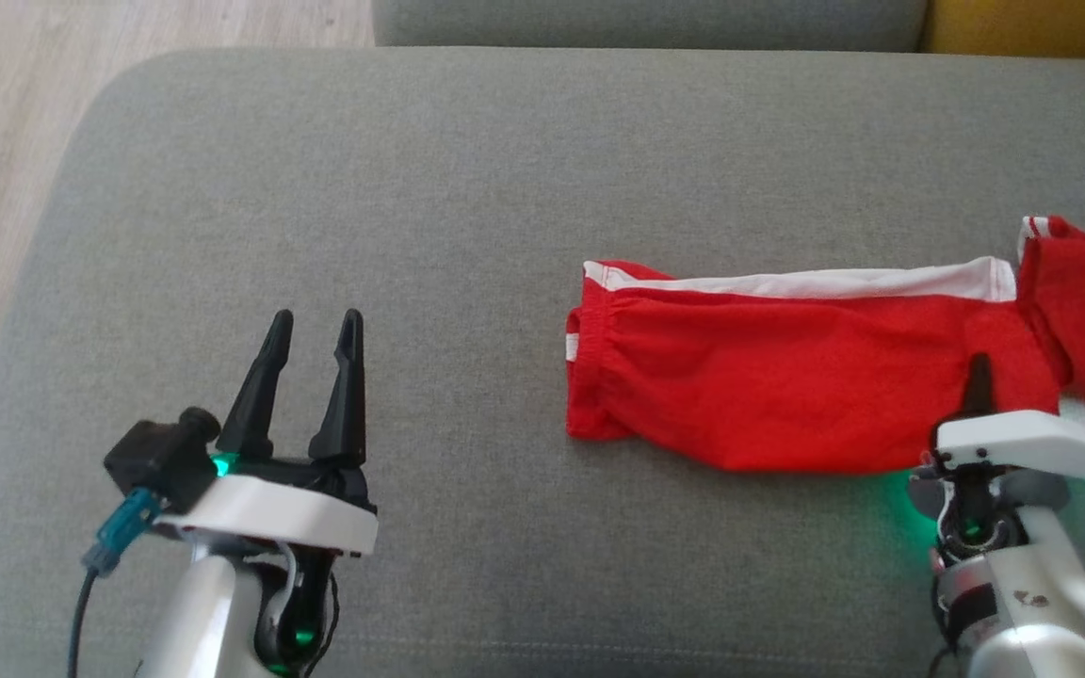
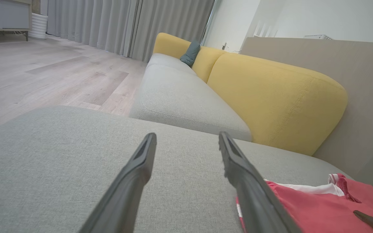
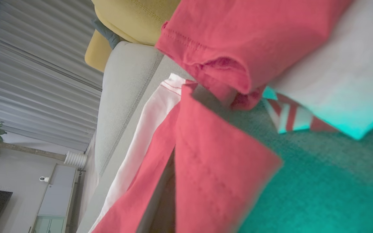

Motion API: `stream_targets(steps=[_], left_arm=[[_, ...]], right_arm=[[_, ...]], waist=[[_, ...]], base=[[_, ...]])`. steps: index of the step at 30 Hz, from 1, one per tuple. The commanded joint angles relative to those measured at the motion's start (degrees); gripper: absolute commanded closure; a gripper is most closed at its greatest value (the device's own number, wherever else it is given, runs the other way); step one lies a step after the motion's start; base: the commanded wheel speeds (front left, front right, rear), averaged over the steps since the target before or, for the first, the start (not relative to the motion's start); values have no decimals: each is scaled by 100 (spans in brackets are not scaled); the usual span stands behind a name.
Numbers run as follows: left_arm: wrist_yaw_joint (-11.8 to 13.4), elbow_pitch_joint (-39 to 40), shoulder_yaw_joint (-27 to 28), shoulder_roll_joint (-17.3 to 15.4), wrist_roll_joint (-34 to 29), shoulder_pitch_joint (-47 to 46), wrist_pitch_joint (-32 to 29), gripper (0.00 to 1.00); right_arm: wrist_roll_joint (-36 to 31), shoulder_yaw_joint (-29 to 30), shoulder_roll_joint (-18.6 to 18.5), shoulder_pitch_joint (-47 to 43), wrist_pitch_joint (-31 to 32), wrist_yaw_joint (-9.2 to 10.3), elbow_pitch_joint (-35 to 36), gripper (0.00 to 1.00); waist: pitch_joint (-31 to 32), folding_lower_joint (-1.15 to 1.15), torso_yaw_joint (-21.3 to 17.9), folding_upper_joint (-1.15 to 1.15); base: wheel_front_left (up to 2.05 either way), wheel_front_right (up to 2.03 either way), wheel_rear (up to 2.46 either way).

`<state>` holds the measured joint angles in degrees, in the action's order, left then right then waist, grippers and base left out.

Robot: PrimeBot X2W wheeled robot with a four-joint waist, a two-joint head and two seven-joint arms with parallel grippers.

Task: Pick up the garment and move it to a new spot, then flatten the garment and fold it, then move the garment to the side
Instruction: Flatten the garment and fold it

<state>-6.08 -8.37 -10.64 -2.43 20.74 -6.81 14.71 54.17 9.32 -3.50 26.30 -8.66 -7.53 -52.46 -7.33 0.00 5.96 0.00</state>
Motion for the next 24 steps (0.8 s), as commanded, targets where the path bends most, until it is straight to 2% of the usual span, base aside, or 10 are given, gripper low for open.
stream_targets(steps=[1,8,19,24], left_arm=[[5,170,142,-45,-40,-108,29,0],[-16,104,159,-44,-116,-23,29,0],[-27,21,94,-44,-157,202,29,0],[-15,26,121,-44,-197,240,29,0]], right_arm=[[122,-306,62,72,-93,4,215,100],[630,-989,62,144,-250,4,565,100],[1634,-2449,62,-220,-381,4,1695,100],[1901,-3166,62,-195,-487,4,1837,100]], waist=[[43,0,3,0],[253,0,105,0],[605,0,371,0],[592,0,526,0]], base=[[0,0,0],[0,0,0],[0,0,0],[0,0,0]])
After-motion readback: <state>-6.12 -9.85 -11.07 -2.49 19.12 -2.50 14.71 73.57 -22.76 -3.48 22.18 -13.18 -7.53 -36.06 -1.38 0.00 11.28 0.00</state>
